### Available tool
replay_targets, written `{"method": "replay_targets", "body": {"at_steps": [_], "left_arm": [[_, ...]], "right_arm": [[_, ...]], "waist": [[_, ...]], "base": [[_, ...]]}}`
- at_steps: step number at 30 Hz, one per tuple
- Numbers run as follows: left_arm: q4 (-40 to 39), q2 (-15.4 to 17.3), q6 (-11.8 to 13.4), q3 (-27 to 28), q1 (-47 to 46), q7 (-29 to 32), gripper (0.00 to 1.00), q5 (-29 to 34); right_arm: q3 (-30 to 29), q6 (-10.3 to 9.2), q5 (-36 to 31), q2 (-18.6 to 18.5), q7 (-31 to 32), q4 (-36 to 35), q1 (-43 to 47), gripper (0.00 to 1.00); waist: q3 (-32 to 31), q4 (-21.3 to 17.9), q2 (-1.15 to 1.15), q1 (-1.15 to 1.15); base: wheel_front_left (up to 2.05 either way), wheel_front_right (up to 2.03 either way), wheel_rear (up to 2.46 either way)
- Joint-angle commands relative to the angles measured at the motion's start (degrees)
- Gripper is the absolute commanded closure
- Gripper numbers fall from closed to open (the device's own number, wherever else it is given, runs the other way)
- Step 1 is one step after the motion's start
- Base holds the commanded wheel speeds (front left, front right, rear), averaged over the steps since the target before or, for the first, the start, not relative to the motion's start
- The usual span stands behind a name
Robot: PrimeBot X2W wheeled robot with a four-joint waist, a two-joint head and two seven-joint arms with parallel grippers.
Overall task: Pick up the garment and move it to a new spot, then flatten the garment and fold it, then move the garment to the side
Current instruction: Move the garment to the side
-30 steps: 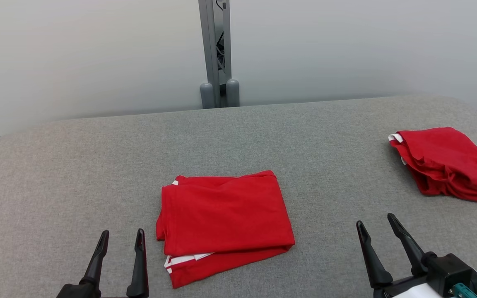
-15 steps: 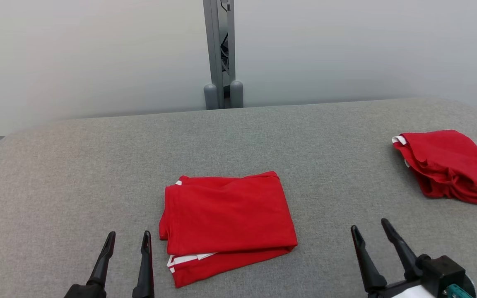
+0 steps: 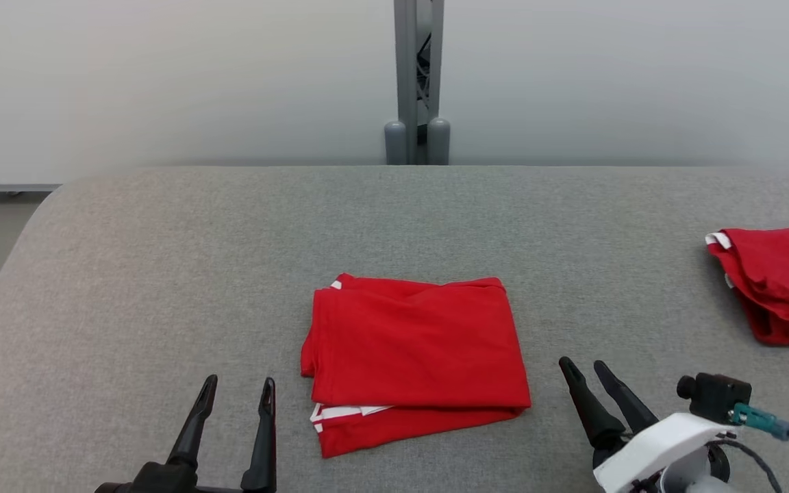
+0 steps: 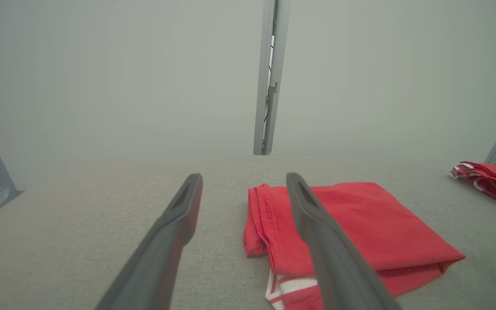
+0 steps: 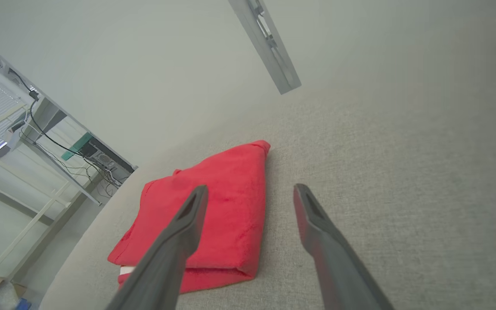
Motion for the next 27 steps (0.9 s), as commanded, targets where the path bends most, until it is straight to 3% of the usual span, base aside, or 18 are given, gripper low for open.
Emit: {"method": "replay_targets", "body": {"at_steps": [1, 5, 12, 26, 27], "left_arm": [[-0.27, 0.20, -0.33, -0.09, -0.84, -0.20, 0.00, 0.33], [-0.38, 0.21, -0.29, -1.31, -1.63, -0.21, 0.00, 0.68], [-0.61, 0.20, 0.14, -3.12, -3.25, -0.20, 0.00, 0.37], [-1.32, 0.19, 1.09, -4.89, -6.54, -0.21, 0.00, -0.05], [-1.26, 0.21, 1.09, -5.02, -6.68, -0.20, 0.00, -0.14]], "right_arm": [[0.63, 0.00, 1.09, -0.60, 0.61, 0.31, -0.90, 0.00], [3.69, 0.00, 11.85, -2.63, 4.45, 1.94, -5.37, 0.00], [7.05, 0.00, 23.33, -5.60, 9.88, 5.02, -10.77, 0.00], [12.33, 0.01, 30.34, -7.52, 13.27, 9.86, -16.45, 0.00], [12.69, 0.01, 30.42, -7.60, 13.11, 10.00, -16.73, 0.05]], "waist": [[0.84, 1.18, 0.00, 0.00], [2.59, 3.29, 0.00, 0.00], [5.29, 6.18, 0.00, 0.00], [10.67, 9.73, 0.00, 0.00], [10.98, 9.91, 0.00, 0.00]], "base": [[0.00, 0.00, 0.00], [0.00, 0.00, 0.00], [0.00, 0.00, 0.00], [0.00, 0.00, 0.00], [0.00, 0.00, 0.00]]}}
